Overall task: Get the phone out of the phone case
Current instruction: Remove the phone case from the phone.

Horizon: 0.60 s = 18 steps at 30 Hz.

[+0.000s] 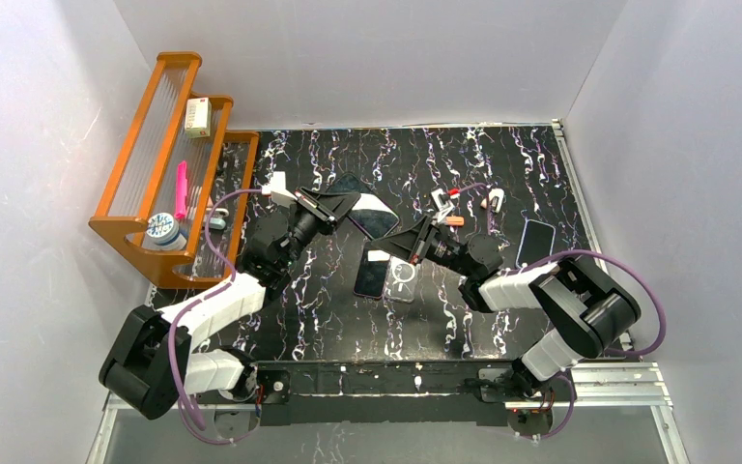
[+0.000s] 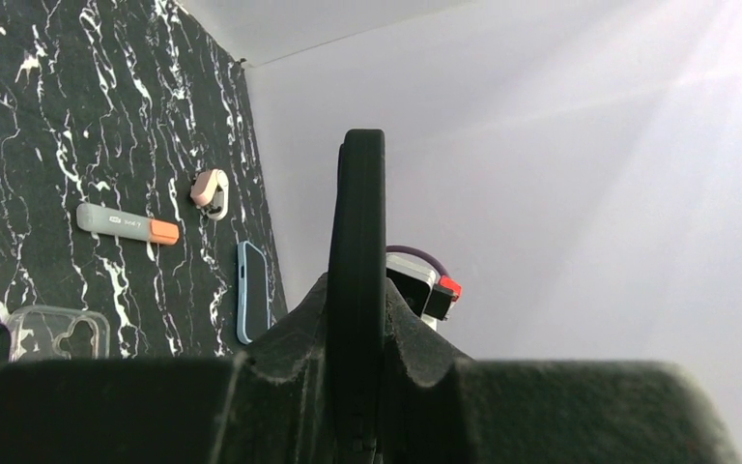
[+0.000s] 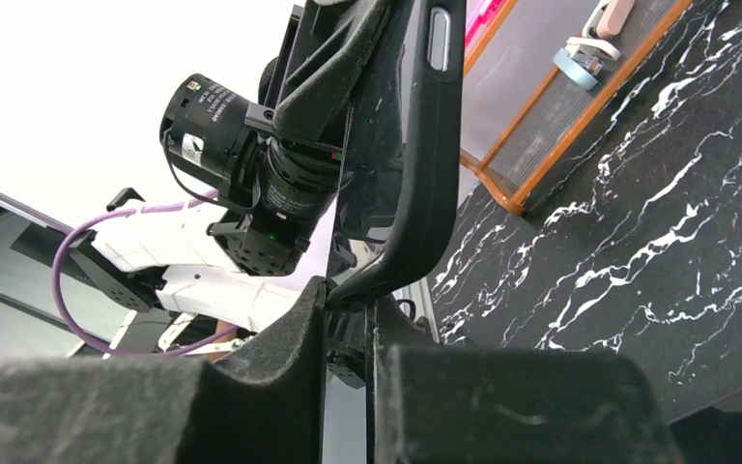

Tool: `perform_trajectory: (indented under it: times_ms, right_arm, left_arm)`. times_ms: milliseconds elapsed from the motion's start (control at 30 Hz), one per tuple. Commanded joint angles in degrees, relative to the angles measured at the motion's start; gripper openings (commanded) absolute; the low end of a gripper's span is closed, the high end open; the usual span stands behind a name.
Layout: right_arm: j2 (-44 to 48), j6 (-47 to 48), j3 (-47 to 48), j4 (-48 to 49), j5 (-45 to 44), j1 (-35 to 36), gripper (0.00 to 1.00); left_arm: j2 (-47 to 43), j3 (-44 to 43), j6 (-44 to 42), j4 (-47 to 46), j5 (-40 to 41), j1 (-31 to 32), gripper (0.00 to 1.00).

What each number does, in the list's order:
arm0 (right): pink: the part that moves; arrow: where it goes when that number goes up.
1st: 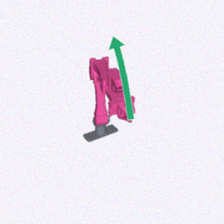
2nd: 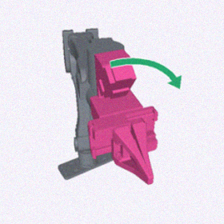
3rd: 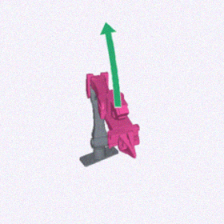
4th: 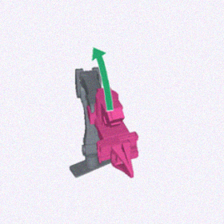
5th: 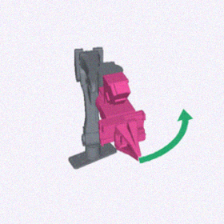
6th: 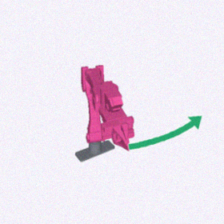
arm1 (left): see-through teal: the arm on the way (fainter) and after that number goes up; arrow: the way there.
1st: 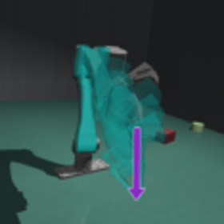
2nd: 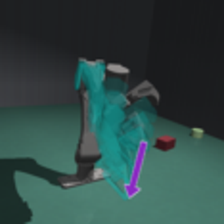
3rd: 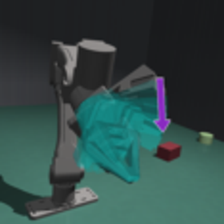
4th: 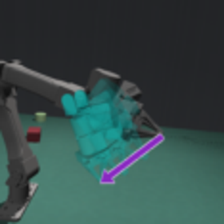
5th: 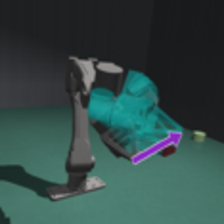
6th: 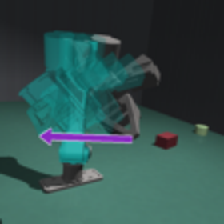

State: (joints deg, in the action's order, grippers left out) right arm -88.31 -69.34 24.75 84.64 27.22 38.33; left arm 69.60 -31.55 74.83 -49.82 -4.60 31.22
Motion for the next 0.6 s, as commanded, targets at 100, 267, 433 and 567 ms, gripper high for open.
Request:
perform_trajectory:
  times_ms: [100, 267, 433, 567]
  right_arm:
    - [-1.62, 7.03, 3.16, 5.33, 2.67, -0.09, 0.05]
    - [-1.88, 15.27, 3.66, 5.09, 7.6, -0.04, 0.01]
    - [0.37, 26.68, 5.55, -2.49, 11.84, -0.08, 0.01]
    - [3.74, 36.53, 7.67, -13.2, 13.12, -0.08, 0.01]
  left_arm:
    - [-2.12, -0.28, 3.4, -3.1, -0.2, -0.02, 0.0]
    - [-1.42, -1.41, 5.74, -0.82, -1.7, -0.04, 0.0]
    - [-1.3, -2.71, 6.21, 1.97, -3.12, -0.1, 0.0]
    - [-1.18, -3.55, 5.96, 3.41, -4.08, -0.07, 0.0]
